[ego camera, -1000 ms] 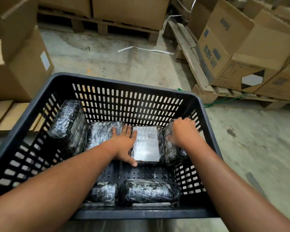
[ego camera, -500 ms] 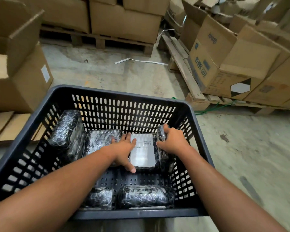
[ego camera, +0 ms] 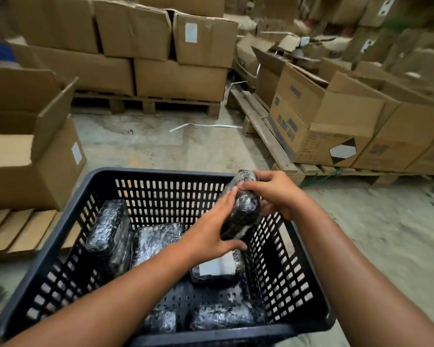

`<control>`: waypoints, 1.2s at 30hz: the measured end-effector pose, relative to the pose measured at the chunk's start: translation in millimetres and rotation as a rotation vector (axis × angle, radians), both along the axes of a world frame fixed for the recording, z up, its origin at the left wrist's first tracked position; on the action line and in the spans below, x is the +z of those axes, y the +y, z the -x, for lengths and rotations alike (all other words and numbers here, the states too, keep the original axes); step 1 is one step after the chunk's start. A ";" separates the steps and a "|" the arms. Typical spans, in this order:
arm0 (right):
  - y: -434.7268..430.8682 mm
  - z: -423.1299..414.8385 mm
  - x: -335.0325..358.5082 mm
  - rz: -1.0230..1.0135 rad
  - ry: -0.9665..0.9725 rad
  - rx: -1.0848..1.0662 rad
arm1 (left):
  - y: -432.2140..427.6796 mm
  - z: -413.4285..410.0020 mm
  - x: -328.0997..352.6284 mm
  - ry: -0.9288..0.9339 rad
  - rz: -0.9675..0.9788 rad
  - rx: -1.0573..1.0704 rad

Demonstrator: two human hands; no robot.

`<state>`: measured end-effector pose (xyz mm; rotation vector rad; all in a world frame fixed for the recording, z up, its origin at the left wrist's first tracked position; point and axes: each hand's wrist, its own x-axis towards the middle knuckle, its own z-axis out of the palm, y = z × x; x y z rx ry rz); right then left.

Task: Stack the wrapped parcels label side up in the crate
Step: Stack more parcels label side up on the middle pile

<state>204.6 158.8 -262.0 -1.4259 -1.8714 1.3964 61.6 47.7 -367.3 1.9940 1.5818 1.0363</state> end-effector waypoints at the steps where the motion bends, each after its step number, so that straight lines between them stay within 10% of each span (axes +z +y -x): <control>1: -1.8 1.5 5.9 0.034 0.054 -0.009 | -0.9 2.9 7.7 0.006 -0.068 0.016; 7: -9.1 2.5 27.0 0.059 0.287 0.033 | -17.7 38.3 46.6 -0.471 -0.079 0.103; 11: -13.1 -0.9 7.7 -0.242 0.195 0.032 | -24.9 64.9 61.9 -0.777 -0.072 0.102; 18: -14.4 5.3 -26.8 -0.206 0.143 0.385 | -27.9 72.8 56.8 -1.049 0.023 0.058; 22: -9.2 2.3 -46.6 -0.184 0.050 0.377 | -22.4 72.5 44.9 -0.868 0.139 0.115; 28: -9.3 -10.2 -88.0 -0.161 -0.082 0.367 | -14.4 65.9 10.5 -0.117 0.487 0.075; 36: 11.3 -6.3 -116.8 -0.060 -0.314 0.461 | 1.8 58.8 -41.0 -0.169 0.639 0.056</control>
